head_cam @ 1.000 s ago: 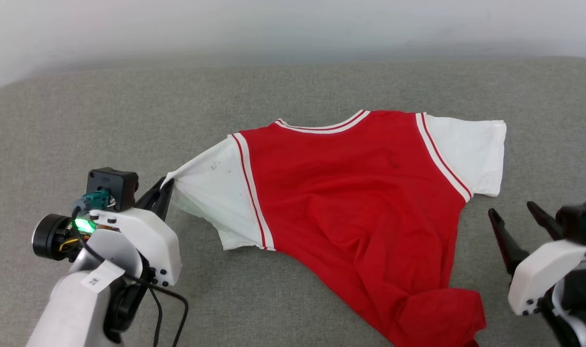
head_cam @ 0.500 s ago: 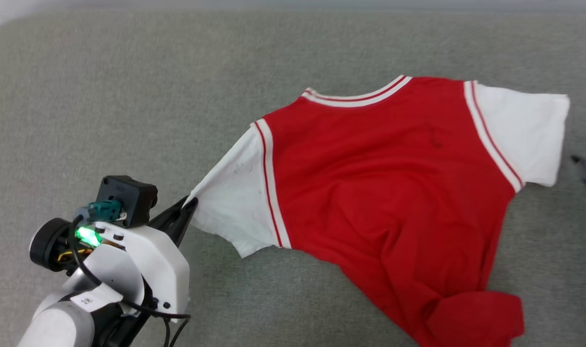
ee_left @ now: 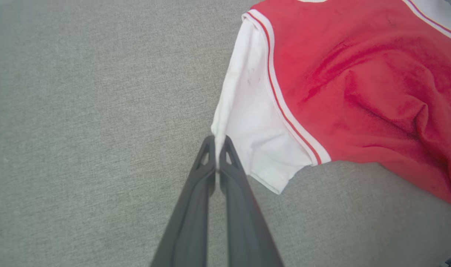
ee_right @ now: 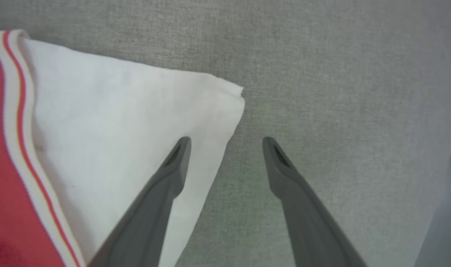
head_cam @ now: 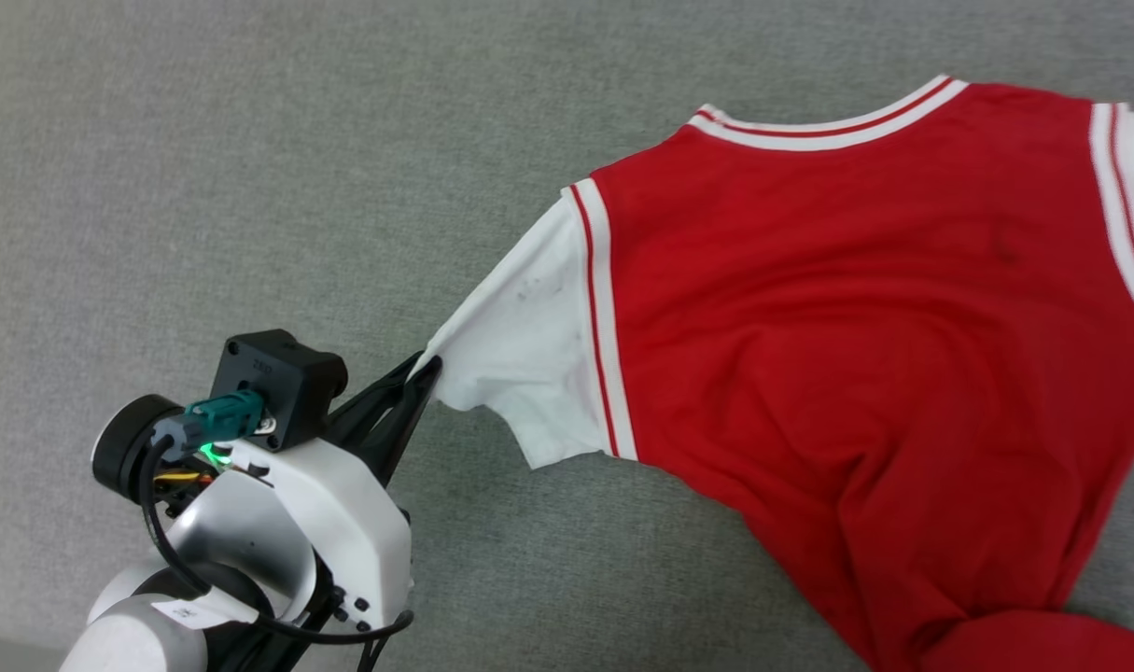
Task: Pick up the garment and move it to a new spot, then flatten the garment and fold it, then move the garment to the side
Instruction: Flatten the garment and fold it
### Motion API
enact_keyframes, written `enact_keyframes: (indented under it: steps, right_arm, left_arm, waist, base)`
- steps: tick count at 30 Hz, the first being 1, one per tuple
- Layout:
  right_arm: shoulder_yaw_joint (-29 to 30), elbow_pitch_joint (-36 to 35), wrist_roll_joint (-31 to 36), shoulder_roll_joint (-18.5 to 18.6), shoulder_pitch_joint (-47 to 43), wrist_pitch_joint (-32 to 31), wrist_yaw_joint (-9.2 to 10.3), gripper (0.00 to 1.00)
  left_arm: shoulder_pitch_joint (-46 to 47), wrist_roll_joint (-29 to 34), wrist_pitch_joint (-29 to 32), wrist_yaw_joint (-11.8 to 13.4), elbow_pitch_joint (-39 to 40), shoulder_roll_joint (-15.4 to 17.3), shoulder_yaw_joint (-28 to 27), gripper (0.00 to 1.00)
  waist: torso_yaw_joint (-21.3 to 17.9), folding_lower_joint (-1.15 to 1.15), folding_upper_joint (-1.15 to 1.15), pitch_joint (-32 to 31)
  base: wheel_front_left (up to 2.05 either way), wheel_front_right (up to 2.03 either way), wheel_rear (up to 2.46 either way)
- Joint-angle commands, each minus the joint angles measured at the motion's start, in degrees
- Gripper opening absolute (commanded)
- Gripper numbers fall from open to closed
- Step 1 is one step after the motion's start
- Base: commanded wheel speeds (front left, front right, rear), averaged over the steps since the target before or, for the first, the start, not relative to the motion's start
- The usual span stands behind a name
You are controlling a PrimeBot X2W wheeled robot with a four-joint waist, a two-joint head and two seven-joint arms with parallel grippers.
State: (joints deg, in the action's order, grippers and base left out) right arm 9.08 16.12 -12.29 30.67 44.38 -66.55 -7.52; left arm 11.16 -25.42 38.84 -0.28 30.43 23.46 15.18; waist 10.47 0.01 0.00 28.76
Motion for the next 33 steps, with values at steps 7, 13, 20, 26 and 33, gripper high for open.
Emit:
enact_keyframes:
  steps: [7,13,20,26,33]
  right_arm:
    - [-0.2,5.2,0.4,-1.1,-0.3,0.1,0.04,1.00]
    - [-3.7,6.9,-1.9,-0.9,-4.5,-0.9,-0.04,0.00]
    - [-4.3,7.0,-2.3,0.9,-3.5,6.1,0.06,0.00]
    - [-5.5,7.9,-3.7,1.3,-2.4,12.8,0.06,0.00]
    - [-7.8,8.9,-5.8,2.4,-2.6,19.4,0.06,0.00]
  left_arm:
    - [1.6,-0.1,-1.7,-0.7,-1.3,-1.0,1.3,0.00]
    - [2.1,-0.3,-2.4,-0.8,-2.8,-1.3,1.5,0.00]
    - [2.2,0.0,-3.9,-0.4,-4.7,-1.2,0.8,0.00]
    - [1.9,0.1,-5.9,-0.1,-6.4,-1.2,-0.3,0.00]
    - [1.1,0.8,-8.5,0.8,-7.5,-0.3,-2.3,0.00]
  waist:
    - [2.8,-0.01,0.00,2.6]
    - [2.9,-0.01,0.00,2.3]
    - [2.0,-0.01,0.00,-0.2]
    - [0.2,-0.01,0.00,-4.4]
    - [-2.2,-0.01,0.00,-10.5]
  base:
    - [0.00,0.00,0.00]
    - [0.00,0.00,0.00]
    - [0.00,0.00,0.00]
    - [0.00,0.00,0.00]
    - [0.00,0.00,0.00]
